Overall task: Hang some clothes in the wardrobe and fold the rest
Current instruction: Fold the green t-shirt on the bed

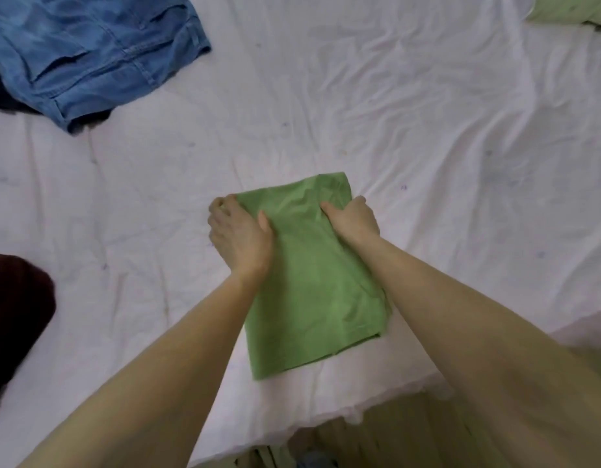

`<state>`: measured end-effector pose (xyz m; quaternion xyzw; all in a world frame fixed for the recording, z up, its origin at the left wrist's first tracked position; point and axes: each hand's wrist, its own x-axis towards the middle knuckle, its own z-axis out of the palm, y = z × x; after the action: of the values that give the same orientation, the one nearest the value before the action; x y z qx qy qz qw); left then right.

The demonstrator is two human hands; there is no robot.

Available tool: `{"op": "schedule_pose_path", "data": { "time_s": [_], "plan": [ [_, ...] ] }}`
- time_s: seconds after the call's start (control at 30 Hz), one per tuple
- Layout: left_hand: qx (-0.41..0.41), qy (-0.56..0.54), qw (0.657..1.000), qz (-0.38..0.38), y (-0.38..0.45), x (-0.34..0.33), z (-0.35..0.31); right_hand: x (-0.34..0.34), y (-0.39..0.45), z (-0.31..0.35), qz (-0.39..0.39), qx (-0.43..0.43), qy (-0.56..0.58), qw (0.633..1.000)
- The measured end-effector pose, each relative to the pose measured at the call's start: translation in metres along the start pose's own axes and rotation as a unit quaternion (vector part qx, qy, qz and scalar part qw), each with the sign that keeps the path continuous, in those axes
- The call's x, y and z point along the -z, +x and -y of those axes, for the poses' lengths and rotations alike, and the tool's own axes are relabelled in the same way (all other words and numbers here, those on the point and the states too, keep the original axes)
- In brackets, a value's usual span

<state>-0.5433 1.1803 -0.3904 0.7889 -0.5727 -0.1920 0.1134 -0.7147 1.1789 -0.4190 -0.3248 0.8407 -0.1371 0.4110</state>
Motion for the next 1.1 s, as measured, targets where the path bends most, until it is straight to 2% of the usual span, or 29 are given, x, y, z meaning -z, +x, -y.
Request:
{"op": "schedule_pose_path", "data": {
  "time_s": [0.1,0.23,0.3,0.37,0.43,0.5,0.7,0.97,1.1],
  "plan": [
    [0.134,-0.095,0.983,0.084,0.018,-0.005,0.011,-0.005,0.006,0.004,-0.014,-0.018,0.040,0.999],
    [0.201,-0.222,0.950,0.089,0.046,-0.009,0.019,-0.007,0.021,0.024,0.011,-0.009,0.119,0.993],
    [0.209,-0.292,0.929,0.087,0.052,-0.008,0.021,-0.009,0.024,0.024,0.019,0.007,0.156,0.987],
    [0.151,-0.333,0.926,0.097,0.046,-0.002,0.016,-0.005,0.020,0.020,0.021,0.024,0.220,0.975],
    [0.068,-0.329,0.936,0.107,0.034,0.011,0.010,0.006,0.003,0.016,0.004,0.035,0.261,0.965],
    [0.005,-0.335,0.934,0.124,0.020,0.035,-0.006,0.026,-0.018,0.016,-0.034,0.041,0.297,0.953],
    [-0.113,-0.338,0.922,0.153,-0.057,0.111,-0.086,0.126,-0.106,0.006,-0.181,0.024,0.373,0.910],
    [-0.214,-0.349,0.871,0.272,-0.185,0.129,-0.170,0.258,-0.176,-0.055,-0.391,-0.049,0.309,0.866],
    [-0.198,-0.368,0.858,0.297,-0.211,0.119,-0.201,0.310,-0.171,-0.081,-0.422,-0.064,0.239,0.872]
  ]
}}
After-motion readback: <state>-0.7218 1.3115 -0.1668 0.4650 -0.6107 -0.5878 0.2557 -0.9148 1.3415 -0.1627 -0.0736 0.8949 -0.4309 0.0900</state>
